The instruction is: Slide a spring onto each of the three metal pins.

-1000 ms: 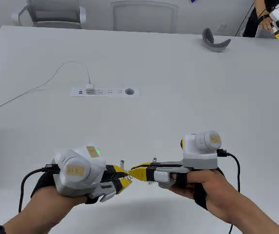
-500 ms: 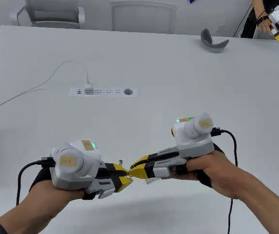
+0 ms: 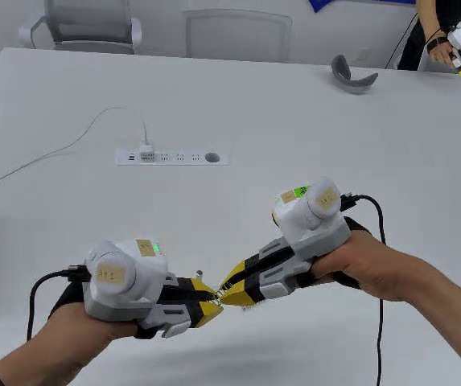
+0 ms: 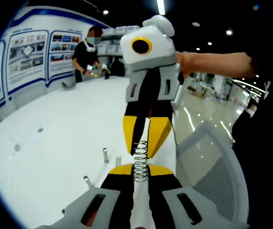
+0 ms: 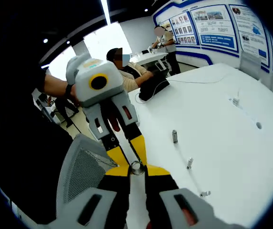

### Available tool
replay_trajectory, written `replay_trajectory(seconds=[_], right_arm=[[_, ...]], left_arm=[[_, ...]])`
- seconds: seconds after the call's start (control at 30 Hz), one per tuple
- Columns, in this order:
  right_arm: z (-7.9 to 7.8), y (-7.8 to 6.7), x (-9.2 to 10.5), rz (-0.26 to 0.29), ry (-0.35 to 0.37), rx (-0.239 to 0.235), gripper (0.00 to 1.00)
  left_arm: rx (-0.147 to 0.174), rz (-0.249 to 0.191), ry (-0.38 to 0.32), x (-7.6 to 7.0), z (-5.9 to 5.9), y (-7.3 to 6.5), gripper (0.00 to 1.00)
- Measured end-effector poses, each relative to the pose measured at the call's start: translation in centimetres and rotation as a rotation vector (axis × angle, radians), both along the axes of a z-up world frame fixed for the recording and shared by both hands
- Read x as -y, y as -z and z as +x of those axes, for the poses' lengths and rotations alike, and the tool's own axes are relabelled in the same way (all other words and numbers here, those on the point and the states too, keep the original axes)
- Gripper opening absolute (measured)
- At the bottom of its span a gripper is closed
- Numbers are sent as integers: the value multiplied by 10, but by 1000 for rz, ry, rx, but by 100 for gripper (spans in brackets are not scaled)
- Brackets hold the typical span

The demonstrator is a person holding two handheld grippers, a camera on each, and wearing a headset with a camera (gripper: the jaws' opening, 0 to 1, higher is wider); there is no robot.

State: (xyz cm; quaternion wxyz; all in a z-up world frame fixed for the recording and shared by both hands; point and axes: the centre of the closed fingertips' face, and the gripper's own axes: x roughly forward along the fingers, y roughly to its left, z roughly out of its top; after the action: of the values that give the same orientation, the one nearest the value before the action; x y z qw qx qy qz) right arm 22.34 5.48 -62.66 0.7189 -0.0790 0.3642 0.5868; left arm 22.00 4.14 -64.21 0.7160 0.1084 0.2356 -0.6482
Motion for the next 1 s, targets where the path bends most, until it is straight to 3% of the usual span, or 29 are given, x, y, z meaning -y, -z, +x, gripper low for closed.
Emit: replay_trajectory(seconds=[0.43, 0.67, 1.0], right_arm=[[-5, -8, 0, -61, -150, 66, 14], [-10, -8, 0, -90, -215, 83, 13], [-16, -5, -4, -94, -244, 91, 12]], left_arm=[[-9, -66, 49, 7, -3, -14, 10], [-13, -77, 76, 9, -7, -14, 10], [-27, -72, 87, 8, -12, -10, 10]])
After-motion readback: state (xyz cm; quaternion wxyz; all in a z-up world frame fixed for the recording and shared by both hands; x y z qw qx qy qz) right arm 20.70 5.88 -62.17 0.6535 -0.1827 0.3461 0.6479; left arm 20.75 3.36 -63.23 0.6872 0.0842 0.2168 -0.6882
